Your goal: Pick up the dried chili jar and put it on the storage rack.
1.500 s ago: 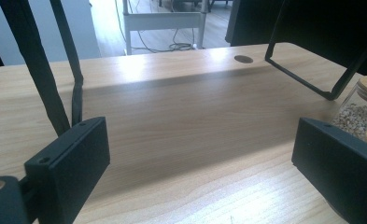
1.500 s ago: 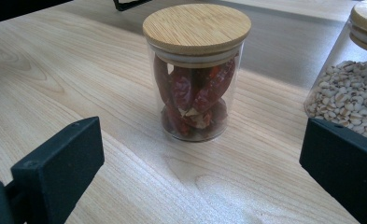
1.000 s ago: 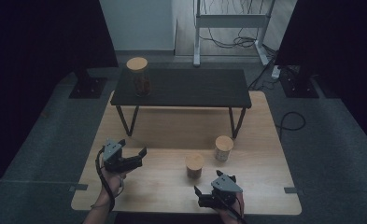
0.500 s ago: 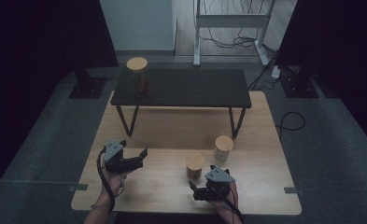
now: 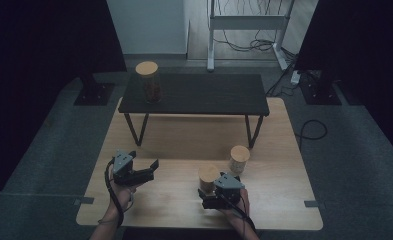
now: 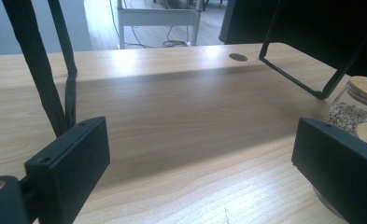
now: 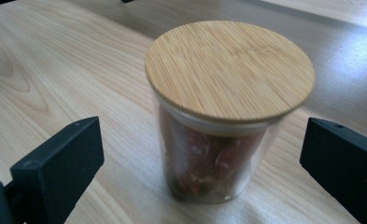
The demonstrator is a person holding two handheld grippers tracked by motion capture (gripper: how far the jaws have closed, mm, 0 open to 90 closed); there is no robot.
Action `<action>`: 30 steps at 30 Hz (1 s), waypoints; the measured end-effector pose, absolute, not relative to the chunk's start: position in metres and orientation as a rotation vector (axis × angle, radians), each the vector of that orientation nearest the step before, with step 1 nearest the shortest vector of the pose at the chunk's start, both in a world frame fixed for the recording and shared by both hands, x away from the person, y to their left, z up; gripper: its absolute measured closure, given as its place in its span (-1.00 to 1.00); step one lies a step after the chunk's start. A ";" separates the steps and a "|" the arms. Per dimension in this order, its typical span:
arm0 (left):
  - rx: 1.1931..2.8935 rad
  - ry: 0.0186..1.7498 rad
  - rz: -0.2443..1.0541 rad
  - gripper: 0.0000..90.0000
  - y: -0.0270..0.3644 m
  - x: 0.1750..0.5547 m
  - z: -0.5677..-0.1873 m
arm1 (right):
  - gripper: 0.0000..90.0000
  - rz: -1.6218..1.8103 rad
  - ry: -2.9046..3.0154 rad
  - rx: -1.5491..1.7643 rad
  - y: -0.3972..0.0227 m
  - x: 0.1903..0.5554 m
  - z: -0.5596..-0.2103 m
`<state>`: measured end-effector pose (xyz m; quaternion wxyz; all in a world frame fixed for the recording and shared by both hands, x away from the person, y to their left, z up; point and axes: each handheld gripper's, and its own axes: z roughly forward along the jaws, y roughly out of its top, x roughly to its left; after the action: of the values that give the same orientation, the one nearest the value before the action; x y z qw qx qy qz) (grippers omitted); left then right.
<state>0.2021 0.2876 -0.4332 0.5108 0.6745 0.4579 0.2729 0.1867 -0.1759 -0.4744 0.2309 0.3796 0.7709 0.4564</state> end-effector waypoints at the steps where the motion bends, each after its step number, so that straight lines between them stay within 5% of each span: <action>1: 1.623 1.103 0.657 -0.91 0.288 0.202 -0.433 | -1.00 1.248 2.122 1.042 -0.174 0.189 -0.474; 30: 1.614 1.130 0.658 -0.91 0.295 0.207 -0.435 | -0.83 1.157 2.153 1.133 -0.143 0.228 -0.476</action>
<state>0.2065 0.2952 -0.4349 0.5074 0.6694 0.4688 0.2731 0.2284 -0.1431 -0.4764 0.2221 0.4101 0.7792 0.4187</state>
